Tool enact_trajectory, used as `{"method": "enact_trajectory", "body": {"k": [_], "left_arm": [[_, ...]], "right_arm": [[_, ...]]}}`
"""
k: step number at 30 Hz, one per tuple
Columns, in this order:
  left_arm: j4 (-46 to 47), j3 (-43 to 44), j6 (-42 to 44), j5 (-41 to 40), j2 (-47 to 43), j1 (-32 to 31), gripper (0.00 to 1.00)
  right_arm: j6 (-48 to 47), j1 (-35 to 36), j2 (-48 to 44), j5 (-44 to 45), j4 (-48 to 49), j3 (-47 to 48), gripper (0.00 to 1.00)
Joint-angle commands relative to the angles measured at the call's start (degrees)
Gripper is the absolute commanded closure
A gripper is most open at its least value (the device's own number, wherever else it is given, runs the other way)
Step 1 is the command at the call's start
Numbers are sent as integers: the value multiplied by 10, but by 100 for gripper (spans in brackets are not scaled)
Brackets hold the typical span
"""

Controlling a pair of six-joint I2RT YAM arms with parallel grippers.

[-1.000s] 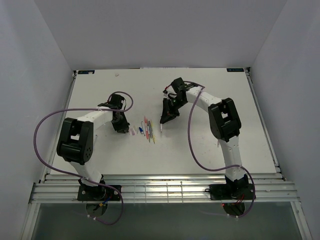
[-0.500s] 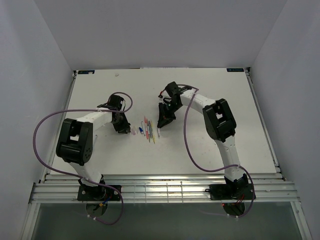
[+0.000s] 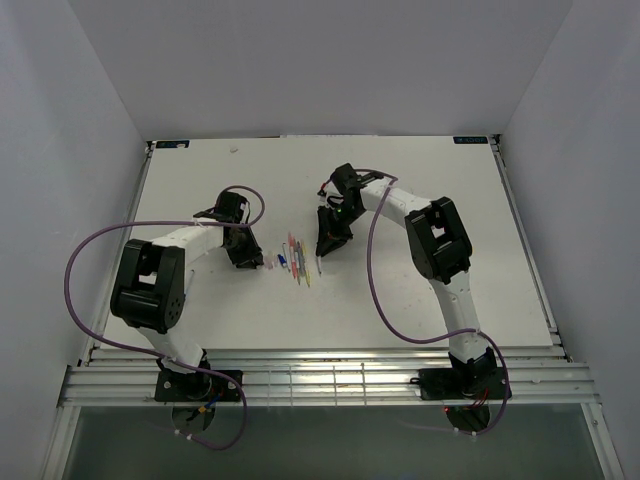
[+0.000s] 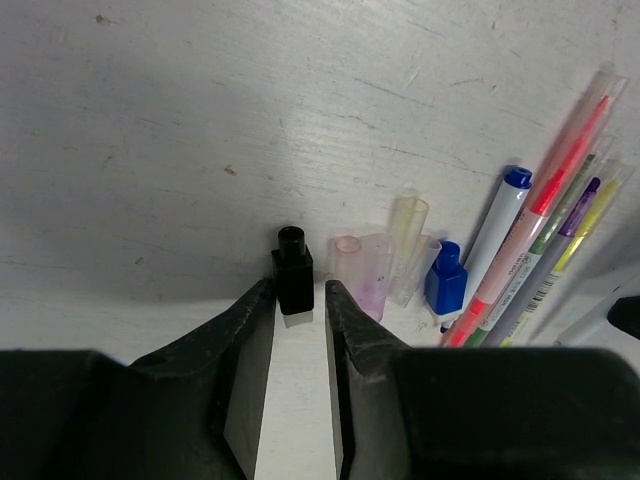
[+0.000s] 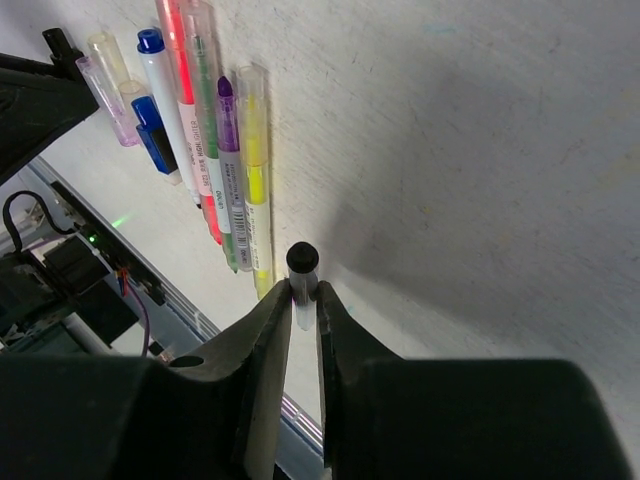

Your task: Open the pen caps

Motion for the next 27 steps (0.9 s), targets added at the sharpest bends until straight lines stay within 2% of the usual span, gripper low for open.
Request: {"method": "enact_trajectory", "body": {"k": [1, 11, 13, 18, 24, 27], "left_arm": [[-34, -20, 7, -12, -5, 0, 61], [-51, -21, -9, -17, -44, 0, 57], [-54, -23, -10, -15, -59, 0, 56], [-66, -22, -33, -5, -99, 0, 55], [-70, -6, -34, 45, -157, 0, 54], [-70, 3, -30, 66, -186, -1, 54]], "right_arm": [[-8, 3, 2, 0, -12, 34, 78], [-10, 3, 10, -13, -23, 55, 71], [-10, 3, 5, -5, -23, 53, 67], [-9, 0, -28, 34, -33, 59, 67], [13, -64, -115, 59, -34, 16, 65], [24, -134, -172, 89, -38, -54, 63]]}}
